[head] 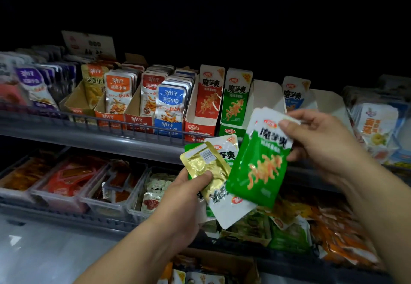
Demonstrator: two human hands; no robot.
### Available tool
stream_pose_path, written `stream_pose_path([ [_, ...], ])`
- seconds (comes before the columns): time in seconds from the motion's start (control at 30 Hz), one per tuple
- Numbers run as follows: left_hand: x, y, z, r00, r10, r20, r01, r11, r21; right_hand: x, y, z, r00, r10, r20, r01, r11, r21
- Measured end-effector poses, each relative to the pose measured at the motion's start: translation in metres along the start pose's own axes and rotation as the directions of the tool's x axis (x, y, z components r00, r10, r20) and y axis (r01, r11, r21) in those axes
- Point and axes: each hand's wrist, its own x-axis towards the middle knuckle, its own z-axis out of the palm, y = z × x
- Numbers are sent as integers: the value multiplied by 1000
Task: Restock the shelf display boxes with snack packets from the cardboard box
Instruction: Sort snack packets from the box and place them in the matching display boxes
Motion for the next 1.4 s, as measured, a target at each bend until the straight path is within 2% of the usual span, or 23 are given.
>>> stream_pose_path([
  [0.13,-5,4,0,1000,-6,3,5,1000,16,39,-29,2,959,-259,-113,247,963,-110],
  [0.3,-5,6,1,1000,-6,-18,6,1000,18,90,-41,13,892,-442,-89,405,873,-272],
  [0.43,-4,8,2,1000,-11,-22,12,999,31,117,-45,25,894,-444,-64,390,838,-382],
  [0.67,-3,8,3,999,-20,-30,22,998,65,145,-29,43,954,-298,22,271,834,-480],
  [0.77,-3,7,3,999,-23,-27,26,996,83,153,-20,52,967,-244,74,241,787,-568],
  [0.9,-2,7,4,999,-29,-27,32,995,91,160,-15,58,962,-266,61,246,745,-620],
  [1.07,-2,8,5,999,-39,-25,41,994,101,160,-14,56,935,-347,78,270,548,-792],
  [1.23,-1,7,4,999,-43,-20,45,993,107,163,-18,55,941,-308,140,284,494,-822],
  [1.4,1,5,4,999,-45,-22,47,994,102,168,-20,53,912,-391,126,291,399,-869],
])
